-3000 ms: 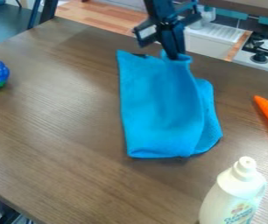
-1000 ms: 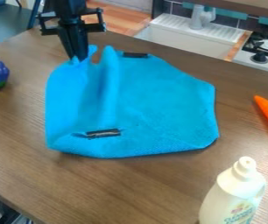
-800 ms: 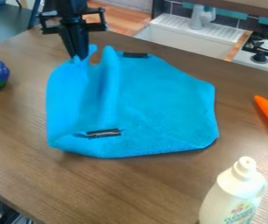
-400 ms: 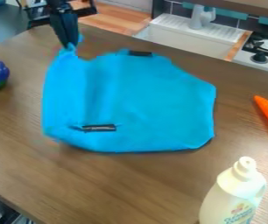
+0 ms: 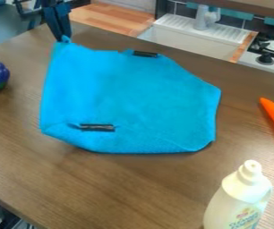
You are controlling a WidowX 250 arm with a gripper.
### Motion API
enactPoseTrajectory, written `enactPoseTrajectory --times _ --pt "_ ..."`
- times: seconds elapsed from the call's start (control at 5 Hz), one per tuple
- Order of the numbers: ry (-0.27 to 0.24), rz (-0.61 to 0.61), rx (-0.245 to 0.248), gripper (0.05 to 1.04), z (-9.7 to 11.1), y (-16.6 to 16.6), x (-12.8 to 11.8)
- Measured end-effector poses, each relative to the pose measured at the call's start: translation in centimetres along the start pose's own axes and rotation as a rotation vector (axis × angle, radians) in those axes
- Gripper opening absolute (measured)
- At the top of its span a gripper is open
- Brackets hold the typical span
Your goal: Déplier le tissu de haut droite vers le bas gauche
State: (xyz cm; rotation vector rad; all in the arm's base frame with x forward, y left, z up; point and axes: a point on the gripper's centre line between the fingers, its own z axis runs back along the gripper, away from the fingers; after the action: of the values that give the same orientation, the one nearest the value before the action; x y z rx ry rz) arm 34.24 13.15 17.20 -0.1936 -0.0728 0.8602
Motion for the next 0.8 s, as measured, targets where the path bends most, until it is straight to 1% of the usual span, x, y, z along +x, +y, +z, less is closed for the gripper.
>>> enactPoseTrajectory --times 0.2,0.4,0.6,0.8 --pt "0.015 0.005 0.057 0.210 0.0 0.1 -0.6" --pt "-0.016 0.009 0.067 0.478 -0.3 -0.1 -0.3" --pt "-0.052 -0.025 0.109 0.775 -1.2 -0.7 -0.5" --pt "-0.084 -0.059 0.131 0.994 -2.0 -1.7 -0.9"
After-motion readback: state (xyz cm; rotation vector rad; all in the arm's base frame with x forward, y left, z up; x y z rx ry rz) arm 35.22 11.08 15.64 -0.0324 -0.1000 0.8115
